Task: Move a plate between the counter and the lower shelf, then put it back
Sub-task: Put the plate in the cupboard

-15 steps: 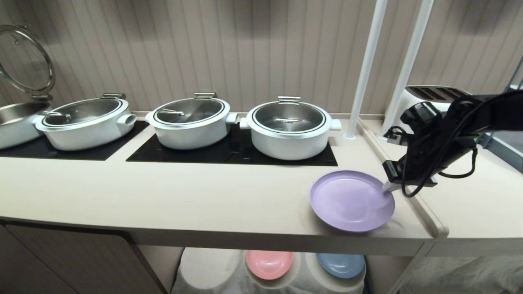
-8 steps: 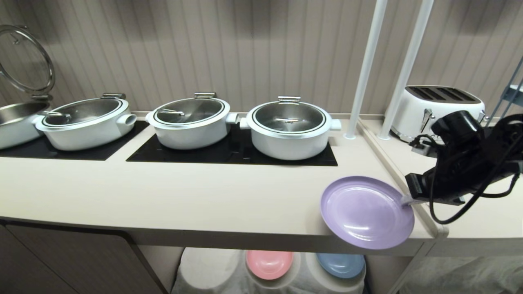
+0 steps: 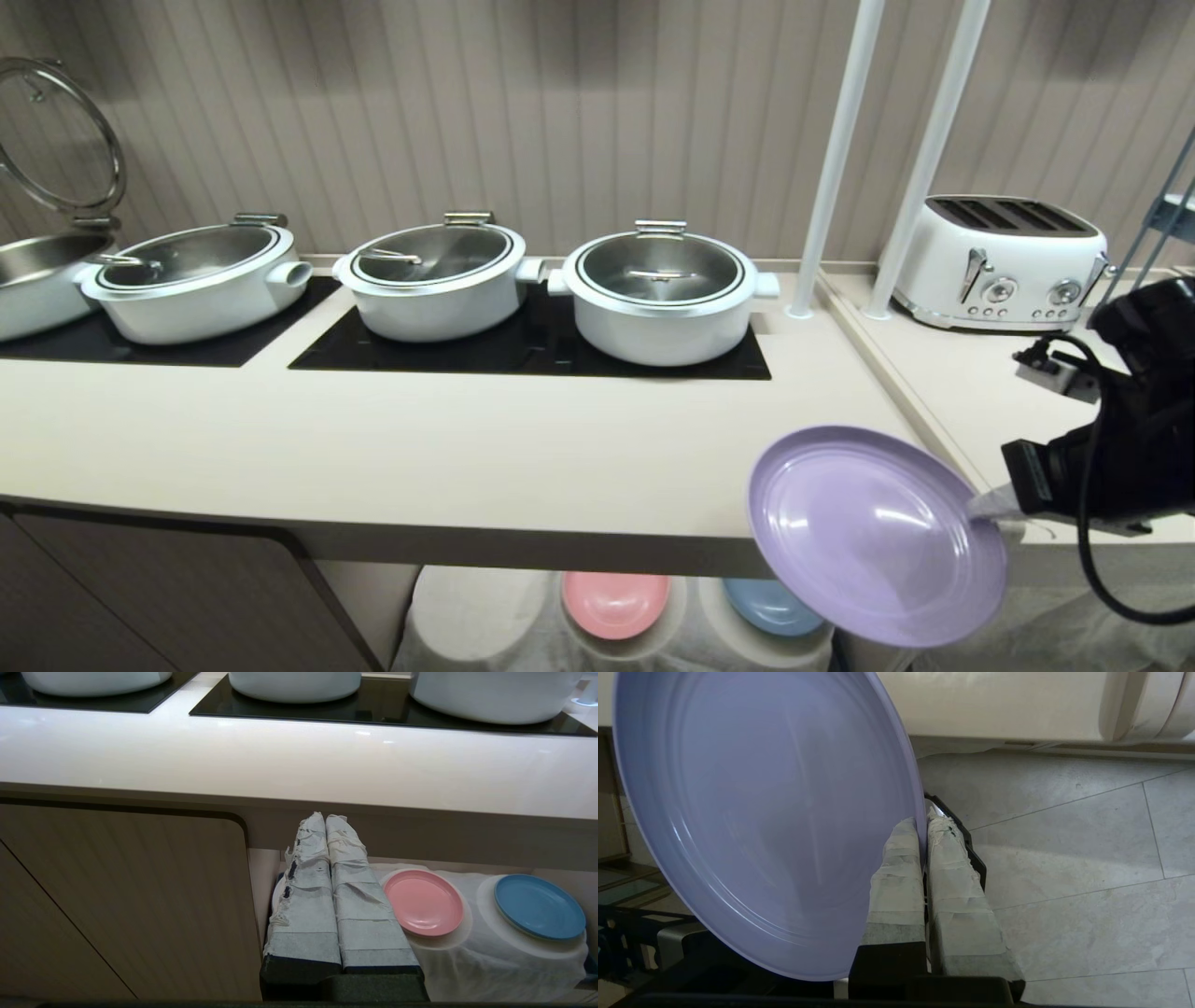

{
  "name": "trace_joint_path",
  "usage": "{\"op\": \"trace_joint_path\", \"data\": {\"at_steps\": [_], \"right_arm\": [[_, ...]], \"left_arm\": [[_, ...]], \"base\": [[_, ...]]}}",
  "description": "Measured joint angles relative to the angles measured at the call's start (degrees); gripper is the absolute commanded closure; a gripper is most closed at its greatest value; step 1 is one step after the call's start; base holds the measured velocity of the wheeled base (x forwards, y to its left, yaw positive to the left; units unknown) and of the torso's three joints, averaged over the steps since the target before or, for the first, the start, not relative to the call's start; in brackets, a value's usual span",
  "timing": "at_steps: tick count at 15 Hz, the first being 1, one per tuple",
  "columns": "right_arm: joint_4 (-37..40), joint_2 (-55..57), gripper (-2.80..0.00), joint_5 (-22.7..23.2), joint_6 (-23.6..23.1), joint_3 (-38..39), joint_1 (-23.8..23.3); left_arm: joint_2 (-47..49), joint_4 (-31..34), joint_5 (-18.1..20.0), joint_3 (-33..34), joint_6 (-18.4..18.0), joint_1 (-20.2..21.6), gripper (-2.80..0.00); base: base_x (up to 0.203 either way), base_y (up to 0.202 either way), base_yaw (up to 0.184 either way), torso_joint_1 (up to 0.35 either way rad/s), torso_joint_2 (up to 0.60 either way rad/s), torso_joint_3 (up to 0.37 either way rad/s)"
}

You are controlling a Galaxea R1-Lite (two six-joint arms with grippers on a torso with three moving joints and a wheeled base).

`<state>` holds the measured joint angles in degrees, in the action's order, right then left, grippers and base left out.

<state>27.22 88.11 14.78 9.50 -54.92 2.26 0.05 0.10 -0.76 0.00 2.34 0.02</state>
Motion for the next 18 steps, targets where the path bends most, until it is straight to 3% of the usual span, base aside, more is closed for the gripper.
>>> {"op": "trace_joint_path", "data": {"at_steps": [10,18], "right_arm": [[0.6,-13.5,0.00,0.2,-0.2,12.9,-1.5],[1.2,-17.7,0.00,0.2,0.0,16.6,-1.5]], "left_arm": [[0.0,0.0,0.0,0.0,0.0,0.0,0.00],[0.0,0.0,0.0,0.0,0.0,0.0,0.00]], "base": [[0.000,0.000,0.000,0.000,0.00,0.000],[0.000,0.000,0.000,0.000,0.00,0.000]]}}
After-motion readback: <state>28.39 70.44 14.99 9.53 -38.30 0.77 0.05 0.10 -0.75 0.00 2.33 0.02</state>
